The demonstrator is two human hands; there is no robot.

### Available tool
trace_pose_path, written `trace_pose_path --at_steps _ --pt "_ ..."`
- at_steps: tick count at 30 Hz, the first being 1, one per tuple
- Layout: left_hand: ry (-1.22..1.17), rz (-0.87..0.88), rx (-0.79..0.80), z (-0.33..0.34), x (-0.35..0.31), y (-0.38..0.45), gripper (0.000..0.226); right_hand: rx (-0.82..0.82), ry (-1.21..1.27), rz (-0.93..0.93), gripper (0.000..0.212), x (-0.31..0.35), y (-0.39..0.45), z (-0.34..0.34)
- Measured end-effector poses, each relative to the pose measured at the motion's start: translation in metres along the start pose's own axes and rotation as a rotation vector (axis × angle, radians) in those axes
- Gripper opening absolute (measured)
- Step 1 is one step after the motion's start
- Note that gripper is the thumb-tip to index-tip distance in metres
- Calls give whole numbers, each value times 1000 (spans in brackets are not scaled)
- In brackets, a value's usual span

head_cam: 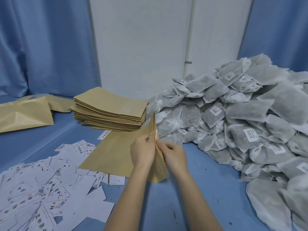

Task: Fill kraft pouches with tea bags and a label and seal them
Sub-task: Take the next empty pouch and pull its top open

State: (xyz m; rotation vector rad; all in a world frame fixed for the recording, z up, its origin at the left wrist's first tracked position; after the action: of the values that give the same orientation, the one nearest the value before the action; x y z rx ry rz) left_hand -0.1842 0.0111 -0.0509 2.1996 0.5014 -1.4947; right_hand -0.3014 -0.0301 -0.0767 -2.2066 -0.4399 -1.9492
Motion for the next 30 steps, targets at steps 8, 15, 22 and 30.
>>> trace_pose_path --at_steps 8,15,22,30 --pt "572 189 147 35 -36 -3 27 10 -432 -183 25 27 -1 -24" --pt "617 183 77 44 -26 -8 25 -218 -391 -59 41 -1 -1 -37" --pt "531 173 -12 43 -12 -11 24 -258 -80 144 29 -38 -1 -38" --pt "647 181 17 44 -20 -12 21 -239 -219 -105 18 -19 -2 -41"
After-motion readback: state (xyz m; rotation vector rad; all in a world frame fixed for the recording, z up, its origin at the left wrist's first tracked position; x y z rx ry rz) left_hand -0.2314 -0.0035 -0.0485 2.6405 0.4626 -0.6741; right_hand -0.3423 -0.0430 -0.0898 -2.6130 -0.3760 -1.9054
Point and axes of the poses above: each hand's wrist, its own y-axis towards the middle knuckle, its own z-axis out of the palm, x = y × z, the point moved 7 cm from there along y, towards the middle knuckle, and after that the axes turned 8 degrees about x, right-handed, at the moved point
